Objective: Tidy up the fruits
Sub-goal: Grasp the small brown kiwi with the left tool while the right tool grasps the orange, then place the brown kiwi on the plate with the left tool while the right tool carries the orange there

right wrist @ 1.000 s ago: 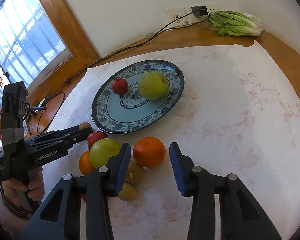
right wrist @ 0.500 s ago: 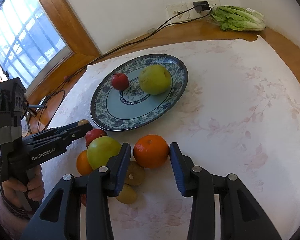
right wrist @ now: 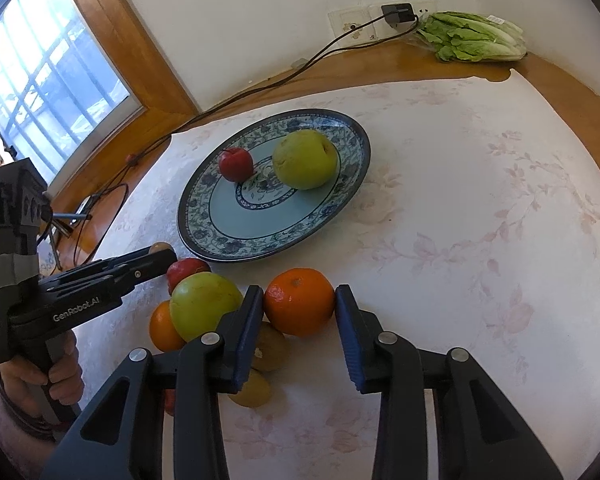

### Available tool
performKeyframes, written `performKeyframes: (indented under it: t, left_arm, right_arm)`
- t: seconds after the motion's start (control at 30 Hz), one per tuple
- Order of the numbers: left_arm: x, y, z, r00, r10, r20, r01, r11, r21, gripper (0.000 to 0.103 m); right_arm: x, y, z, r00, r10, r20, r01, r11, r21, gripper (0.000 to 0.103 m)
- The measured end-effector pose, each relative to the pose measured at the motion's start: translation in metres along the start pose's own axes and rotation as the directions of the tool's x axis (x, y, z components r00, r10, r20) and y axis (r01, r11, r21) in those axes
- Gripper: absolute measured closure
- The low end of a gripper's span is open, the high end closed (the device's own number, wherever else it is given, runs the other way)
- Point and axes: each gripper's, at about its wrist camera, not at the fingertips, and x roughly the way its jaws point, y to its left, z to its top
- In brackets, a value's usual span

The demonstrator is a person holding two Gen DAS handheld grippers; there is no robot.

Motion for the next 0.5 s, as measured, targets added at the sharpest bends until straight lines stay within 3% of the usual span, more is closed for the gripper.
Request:
performKeyframes:
  t: [0.5]
  left_arm:
    - [-0.015, -0.001, -0.001, 1.000, 0.003, 0.024, -0.002, 1.000, -0.007, 0.076]
  right_arm:
    - [-0.010, 0.001, -0.001, 1.000, -0.002, 0.024, 0.002, 1.000, 0.006, 0.065]
